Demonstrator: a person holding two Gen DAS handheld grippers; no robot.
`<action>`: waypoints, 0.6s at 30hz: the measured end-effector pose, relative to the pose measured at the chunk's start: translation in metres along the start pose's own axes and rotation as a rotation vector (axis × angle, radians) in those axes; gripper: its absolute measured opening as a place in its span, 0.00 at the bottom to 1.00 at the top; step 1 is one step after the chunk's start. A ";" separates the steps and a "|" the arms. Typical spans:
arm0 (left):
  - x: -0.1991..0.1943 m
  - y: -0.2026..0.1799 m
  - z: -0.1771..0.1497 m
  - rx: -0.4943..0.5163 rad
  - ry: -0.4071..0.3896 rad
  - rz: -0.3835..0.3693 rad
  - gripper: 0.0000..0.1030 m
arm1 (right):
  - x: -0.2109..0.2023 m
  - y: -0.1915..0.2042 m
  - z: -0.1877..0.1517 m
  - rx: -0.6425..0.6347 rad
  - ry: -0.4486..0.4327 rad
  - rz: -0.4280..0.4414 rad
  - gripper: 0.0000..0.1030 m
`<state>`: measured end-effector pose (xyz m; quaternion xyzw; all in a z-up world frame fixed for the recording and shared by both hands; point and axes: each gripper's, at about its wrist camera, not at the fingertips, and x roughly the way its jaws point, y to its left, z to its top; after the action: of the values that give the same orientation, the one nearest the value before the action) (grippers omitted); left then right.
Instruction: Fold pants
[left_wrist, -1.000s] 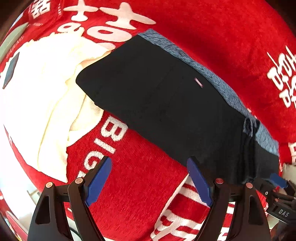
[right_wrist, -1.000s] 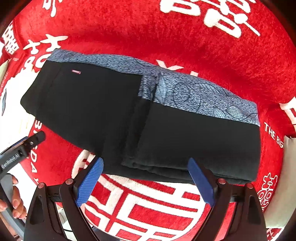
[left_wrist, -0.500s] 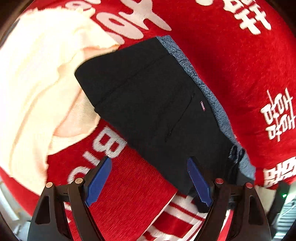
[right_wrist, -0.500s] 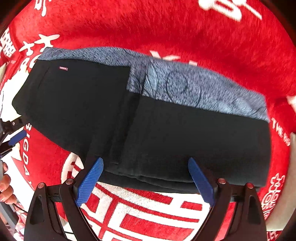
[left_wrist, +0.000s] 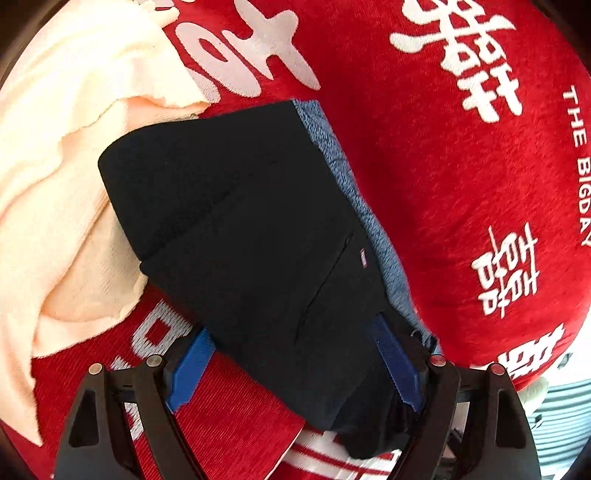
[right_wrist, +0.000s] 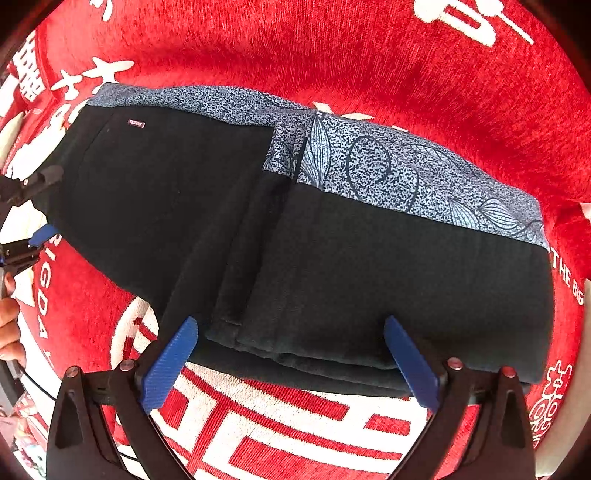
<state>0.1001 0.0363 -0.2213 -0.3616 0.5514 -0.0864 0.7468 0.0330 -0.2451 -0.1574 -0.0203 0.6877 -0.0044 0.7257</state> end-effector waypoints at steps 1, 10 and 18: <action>0.002 -0.002 -0.001 -0.002 -0.009 -0.004 0.82 | -0.001 -0.001 0.000 -0.001 -0.001 0.003 0.98; 0.025 -0.038 -0.009 0.046 -0.061 0.175 0.79 | -0.009 -0.007 0.004 0.003 -0.005 0.032 0.99; 0.019 -0.054 -0.008 0.108 -0.070 0.342 0.22 | -0.046 -0.017 0.043 0.049 -0.010 0.083 0.99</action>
<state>0.1148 -0.0159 -0.2024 -0.2247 0.5730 0.0250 0.7878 0.0738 -0.2590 -0.1089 0.0261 0.6840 0.0089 0.7290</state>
